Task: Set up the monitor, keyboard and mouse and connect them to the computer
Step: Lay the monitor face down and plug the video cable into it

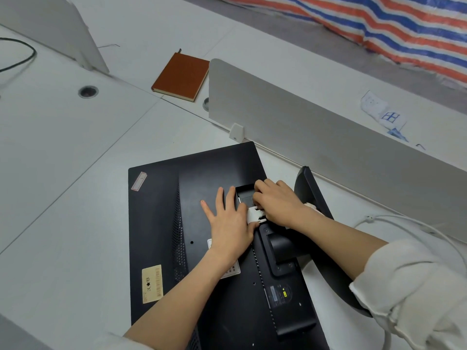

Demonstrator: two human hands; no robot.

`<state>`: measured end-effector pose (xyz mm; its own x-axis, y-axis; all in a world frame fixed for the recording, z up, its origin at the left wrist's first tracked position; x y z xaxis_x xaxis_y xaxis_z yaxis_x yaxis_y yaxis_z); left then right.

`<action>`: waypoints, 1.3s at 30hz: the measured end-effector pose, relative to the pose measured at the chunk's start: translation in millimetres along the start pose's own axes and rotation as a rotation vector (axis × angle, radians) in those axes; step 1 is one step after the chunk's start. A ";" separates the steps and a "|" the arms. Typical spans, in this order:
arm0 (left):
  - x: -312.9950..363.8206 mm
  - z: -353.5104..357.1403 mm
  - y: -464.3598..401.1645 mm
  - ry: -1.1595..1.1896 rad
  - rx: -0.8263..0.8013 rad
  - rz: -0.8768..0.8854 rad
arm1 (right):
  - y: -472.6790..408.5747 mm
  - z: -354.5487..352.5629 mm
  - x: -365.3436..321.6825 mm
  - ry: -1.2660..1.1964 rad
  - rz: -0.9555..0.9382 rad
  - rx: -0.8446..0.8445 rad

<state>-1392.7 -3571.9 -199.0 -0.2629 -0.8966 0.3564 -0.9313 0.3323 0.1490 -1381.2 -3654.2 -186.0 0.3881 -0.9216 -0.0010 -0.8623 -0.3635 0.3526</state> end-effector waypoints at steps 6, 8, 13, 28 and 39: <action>-1.5 1.4 -0.3 0.003 -0.016 -0.009 | -2.1 2.6 4.9 -0.052 0.032 -0.062; -1.8 3.2 -0.2 -0.009 -0.028 -0.017 | -3.0 3.6 5.8 -0.068 0.028 -0.100; -3.9 4.1 -0.8 -0.022 -0.008 -0.029 | -3.5 3.0 2.2 -0.075 -0.039 -0.077; 8.9 0.7 -7.9 -0.084 -0.188 -0.137 | -7.4 5.7 3.1 -0.154 -0.048 -0.135; 7.2 0.0 -6.7 -0.069 -0.179 -0.097 | -2.3 14.6 13.6 -0.436 0.084 -0.098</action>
<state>-1388.4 -3580.6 -197.5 -0.1963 -0.9429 0.2692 -0.8952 0.2843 0.3432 -1378.7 -3667.9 -200.5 0.1271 -0.9261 -0.3552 -0.8420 -0.2900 0.4549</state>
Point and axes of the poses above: each hand's wrist, its own y-axis away from the middle knuckle, its own z-axis out of the palm, x = y × z, the point moved 9 cm from there along -y, towards the middle knuckle, and after that the axes turned 13 degrees about -z, right-handed, at the moved point
